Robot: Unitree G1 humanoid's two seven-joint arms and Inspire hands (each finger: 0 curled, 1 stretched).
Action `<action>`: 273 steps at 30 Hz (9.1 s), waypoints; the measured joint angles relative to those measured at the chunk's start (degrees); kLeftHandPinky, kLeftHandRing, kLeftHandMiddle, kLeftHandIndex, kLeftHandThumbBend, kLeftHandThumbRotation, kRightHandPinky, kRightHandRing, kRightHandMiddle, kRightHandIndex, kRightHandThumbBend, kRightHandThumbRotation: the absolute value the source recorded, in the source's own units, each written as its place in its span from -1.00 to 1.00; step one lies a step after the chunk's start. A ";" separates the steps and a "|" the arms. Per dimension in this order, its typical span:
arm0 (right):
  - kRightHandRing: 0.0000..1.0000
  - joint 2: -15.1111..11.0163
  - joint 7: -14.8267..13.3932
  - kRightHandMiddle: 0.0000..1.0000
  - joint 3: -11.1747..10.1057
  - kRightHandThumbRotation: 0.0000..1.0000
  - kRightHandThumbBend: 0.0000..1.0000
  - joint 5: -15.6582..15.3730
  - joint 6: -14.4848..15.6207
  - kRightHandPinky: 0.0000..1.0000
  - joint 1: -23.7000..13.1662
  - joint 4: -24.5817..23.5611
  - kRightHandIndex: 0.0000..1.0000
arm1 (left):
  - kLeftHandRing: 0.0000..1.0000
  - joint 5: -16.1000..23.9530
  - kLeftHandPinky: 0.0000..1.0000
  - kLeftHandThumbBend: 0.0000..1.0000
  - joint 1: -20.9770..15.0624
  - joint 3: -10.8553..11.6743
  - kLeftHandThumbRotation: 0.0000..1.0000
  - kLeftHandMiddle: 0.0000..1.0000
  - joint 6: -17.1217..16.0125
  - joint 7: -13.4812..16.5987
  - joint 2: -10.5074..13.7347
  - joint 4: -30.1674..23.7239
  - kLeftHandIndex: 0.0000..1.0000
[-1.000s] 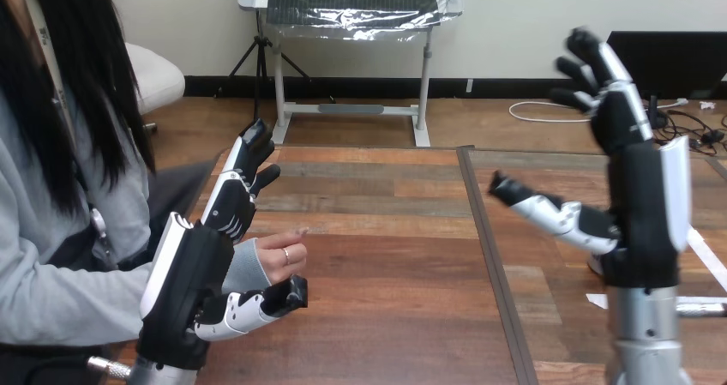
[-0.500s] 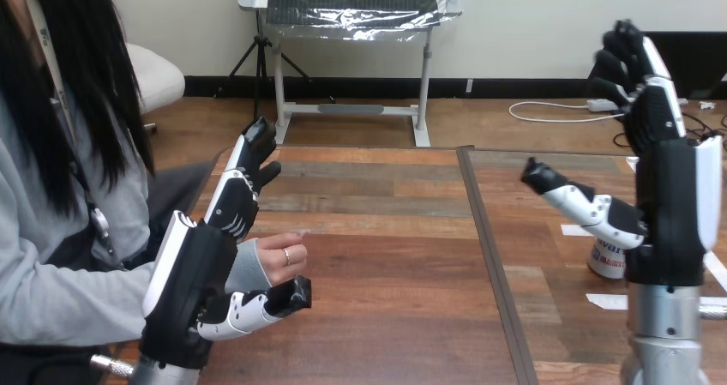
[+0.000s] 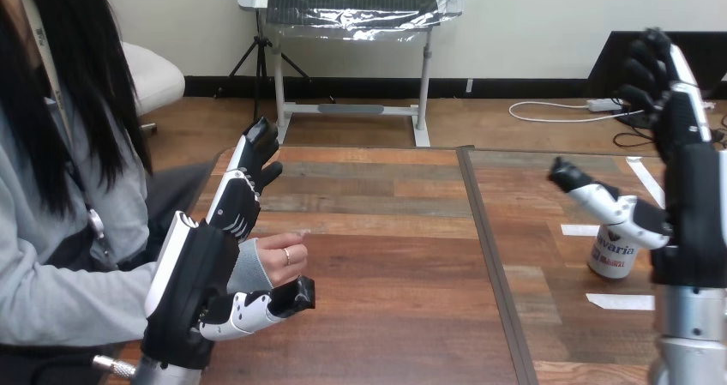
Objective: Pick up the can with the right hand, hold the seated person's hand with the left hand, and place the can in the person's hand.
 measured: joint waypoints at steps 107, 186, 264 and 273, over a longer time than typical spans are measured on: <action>0.78 -6.82 -3.42 0.79 0.52 0.08 1.00 1.24 19.10 0.66 -11.81 35.03 0.96 | 1.00 -6.55 0.97 1.00 -0.20 2.74 0.25 1.00 -3.40 -6.98 0.90 1.19 1.00; 0.78 -6.97 -2.49 0.86 4.38 0.32 1.00 -1.75 27.26 0.59 -15.03 37.45 1.00 | 0.99 -11.36 0.92 1.00 0.06 4.26 0.33 1.00 -4.90 -8.68 1.63 0.09 1.00; 0.79 -6.52 0.78 0.82 5.92 0.11 1.00 -1.90 31.70 0.69 -19.02 39.68 0.92 | 0.99 -19.88 0.80 1.00 3.20 6.66 0.30 1.00 1.01 -20.02 3.11 -6.83 1.00; 0.45 -6.02 -0.79 0.54 5.84 -0.52 0.91 -1.46 35.24 0.30 -20.33 39.88 0.58 | 0.99 -21.22 0.78 1.00 4.09 6.70 0.30 1.00 1.75 -21.18 3.23 -8.58 1.00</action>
